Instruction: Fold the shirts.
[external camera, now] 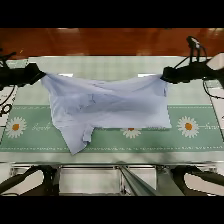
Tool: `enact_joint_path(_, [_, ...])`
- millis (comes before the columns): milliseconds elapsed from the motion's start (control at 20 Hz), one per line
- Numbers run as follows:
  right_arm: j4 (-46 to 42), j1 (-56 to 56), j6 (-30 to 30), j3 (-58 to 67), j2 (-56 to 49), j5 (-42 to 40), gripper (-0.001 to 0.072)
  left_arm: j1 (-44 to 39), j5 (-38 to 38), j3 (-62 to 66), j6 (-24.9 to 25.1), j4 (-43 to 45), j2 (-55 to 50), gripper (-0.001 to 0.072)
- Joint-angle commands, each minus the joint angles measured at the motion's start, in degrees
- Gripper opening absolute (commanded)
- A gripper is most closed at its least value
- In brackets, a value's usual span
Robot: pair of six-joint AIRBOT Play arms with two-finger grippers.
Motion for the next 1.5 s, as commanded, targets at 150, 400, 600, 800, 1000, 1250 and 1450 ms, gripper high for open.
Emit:
enact_joint_path(150, [10.1,-1.4,2.6,16.2,-16.3,6.0,0.0413,0.7,-5.6,6.4,1.4,-5.4,-14.1,0.0509])
enact_joint_path(400, [5.5,-13.4,2.3,23.9,-10.1,24.8,0.0407,13.1,-28.7,13.7,-0.7,6.6,-10.3,0.0508])
enact_joint_path(600, [-10.8,-20.9,4.6,16.6,-3.1,28.9,0.0405,21.6,-26.9,-1.1,3.0,6.7,1.1,0.0508])
enact_joint_path(800, [-3.0,-22.9,-0.2,-7.7,6.3,18.7,0.0404,27.3,-25.1,-20.9,3.0,5.9,6.1,0.0508])
enact_joint_path(1000, [0.1,-22.9,-4.7,-21.7,12.0,14.7,0.0404,28.6,-25.7,-26.0,4.2,5.8,4.5,0.0508])
enact_joint_path(1250, [2.7,-22.9,-6.7,-23.9,12.4,15.8,0.0404,24.7,-24.5,-25.9,4.2,5.3,-1.0,0.0508])
enact_joint_path(1450, [2.7,-22.9,-6.7,-23.9,12.4,16.2,0.0404,22.2,-21.7,-25.9,5.9,-0.7,-4.3,0.0508])
